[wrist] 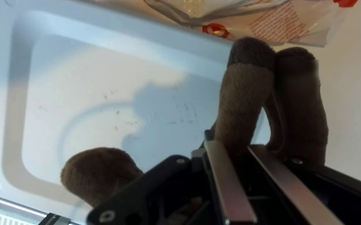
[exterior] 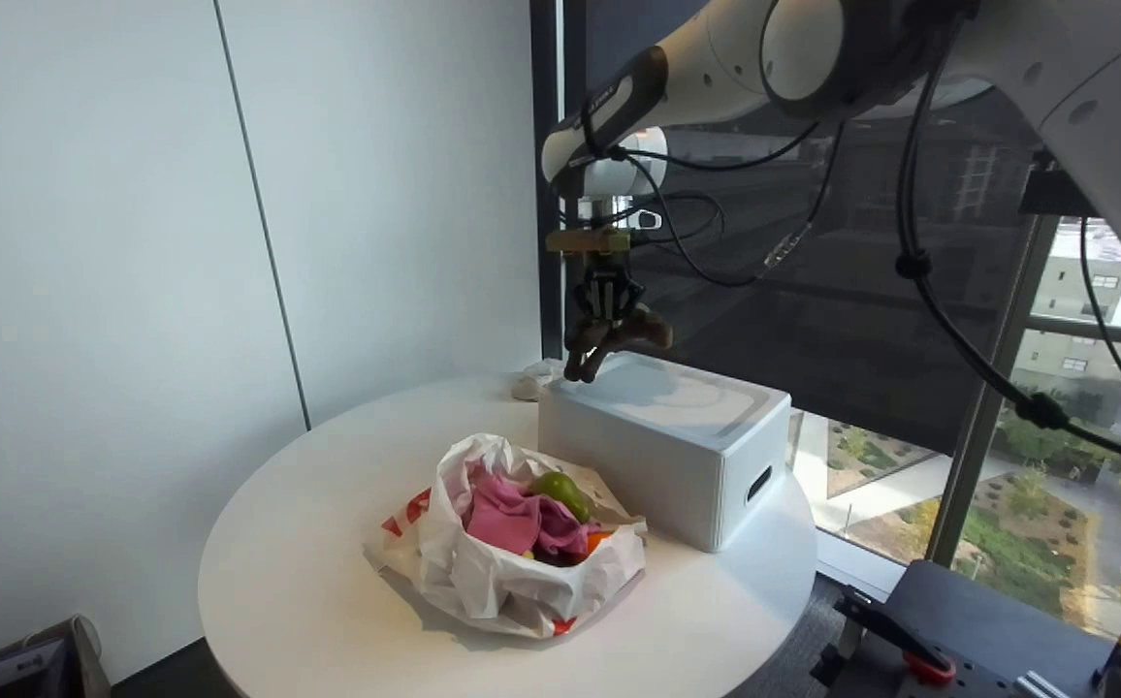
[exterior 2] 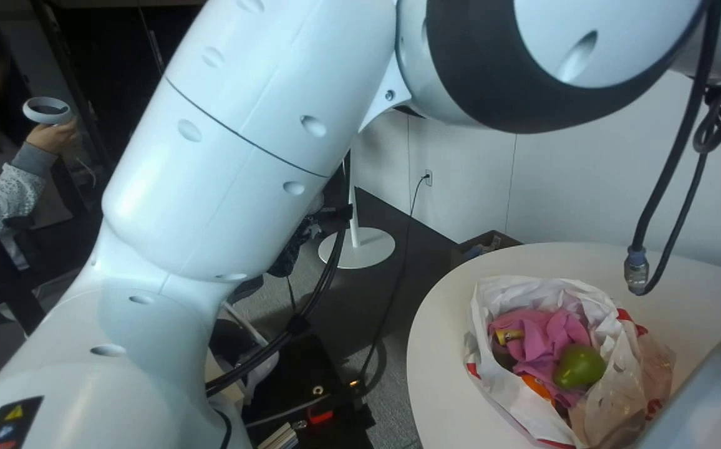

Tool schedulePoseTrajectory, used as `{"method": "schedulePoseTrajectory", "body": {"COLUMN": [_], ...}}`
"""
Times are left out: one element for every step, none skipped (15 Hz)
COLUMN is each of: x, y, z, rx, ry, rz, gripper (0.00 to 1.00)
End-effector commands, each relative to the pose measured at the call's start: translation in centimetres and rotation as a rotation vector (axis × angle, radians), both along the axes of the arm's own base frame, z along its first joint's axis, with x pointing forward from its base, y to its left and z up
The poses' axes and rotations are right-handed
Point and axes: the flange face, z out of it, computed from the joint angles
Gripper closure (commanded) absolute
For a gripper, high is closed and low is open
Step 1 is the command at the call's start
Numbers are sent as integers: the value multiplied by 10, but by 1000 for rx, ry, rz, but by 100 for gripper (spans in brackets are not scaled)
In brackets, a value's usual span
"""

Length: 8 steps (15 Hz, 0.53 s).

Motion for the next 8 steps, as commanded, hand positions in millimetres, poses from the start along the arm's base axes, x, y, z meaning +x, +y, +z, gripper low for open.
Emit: {"method": "schedulePoseTrajectory", "body": {"x": [-38, -47, -55, -65, -73, -79, -85, -87], "y": [67, 84, 103, 122, 138, 155, 170, 187], "z": [6, 3, -4, -10, -15, -23, -29, -40], "rx": [5, -4, -20, -33, -50, -61, -74, -96], "ry": [92, 119, 146, 173, 197, 223, 245, 257], "rz": [188, 237, 286, 338, 388, 439, 489, 541], "gripper": [87, 87, 87, 87, 86, 86, 86, 85]}}
